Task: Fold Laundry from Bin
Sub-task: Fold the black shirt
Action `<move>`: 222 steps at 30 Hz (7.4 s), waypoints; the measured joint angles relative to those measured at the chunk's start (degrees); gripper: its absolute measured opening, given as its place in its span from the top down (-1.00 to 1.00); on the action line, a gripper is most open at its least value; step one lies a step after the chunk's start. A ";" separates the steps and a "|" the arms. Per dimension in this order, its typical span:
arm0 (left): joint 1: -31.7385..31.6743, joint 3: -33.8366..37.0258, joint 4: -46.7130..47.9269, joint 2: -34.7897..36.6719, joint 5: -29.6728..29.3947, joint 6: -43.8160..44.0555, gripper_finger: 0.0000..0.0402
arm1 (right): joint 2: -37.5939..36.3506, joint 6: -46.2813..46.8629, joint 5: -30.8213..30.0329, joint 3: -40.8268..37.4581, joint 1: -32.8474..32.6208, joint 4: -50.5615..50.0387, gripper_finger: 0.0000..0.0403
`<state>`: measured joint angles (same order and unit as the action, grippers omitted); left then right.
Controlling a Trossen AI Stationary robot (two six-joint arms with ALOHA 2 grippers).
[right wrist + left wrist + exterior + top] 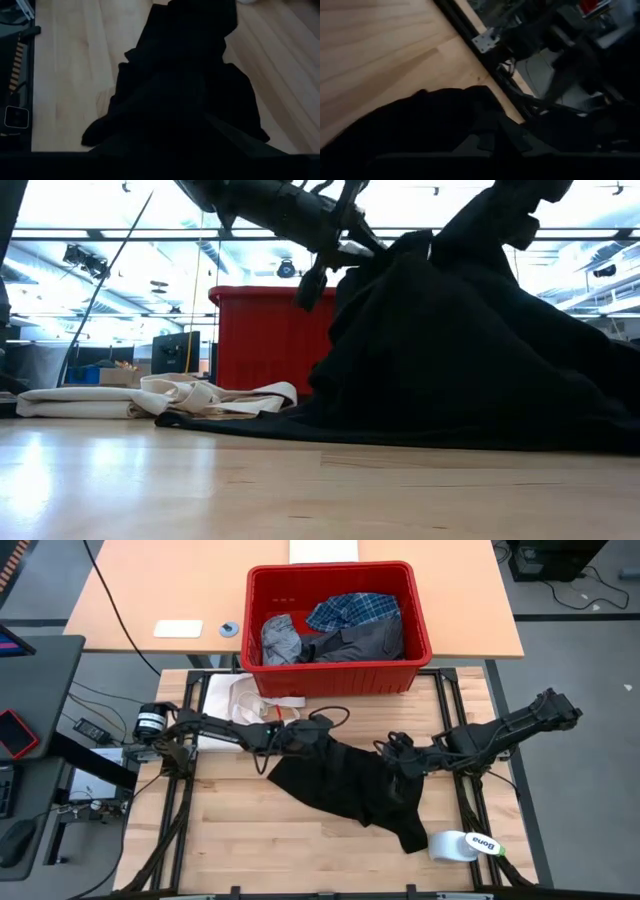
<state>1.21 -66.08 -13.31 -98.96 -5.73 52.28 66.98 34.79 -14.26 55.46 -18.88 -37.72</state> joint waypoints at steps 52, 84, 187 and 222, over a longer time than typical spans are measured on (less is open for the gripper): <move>7.62 -0.07 60.11 18.12 5.74 -15.58 -0.15 | 6.08 -6.47 1.99 -1.73 -0.02 7.29 0.12; 4.51 -0.01 50.85 3.17 3.64 -25.31 0.07 | 6.03 -6.37 3.84 -1.73 1.12 9.39 0.12; 5.19 -1.86 -8.87 32.35 6.74 -27.42 0.98 | 3.28 -38.35 2.59 37.55 -2.65 8.05 0.96; 33.38 -32.89 -14.42 19.94 15.34 -37.76 0.96 | 8.53 -17.21 45.97 47.46 -17.97 43.78 0.95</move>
<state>34.58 -98.98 -27.73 -79.01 9.61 14.52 75.51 17.58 31.71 102.92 -36.85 6.05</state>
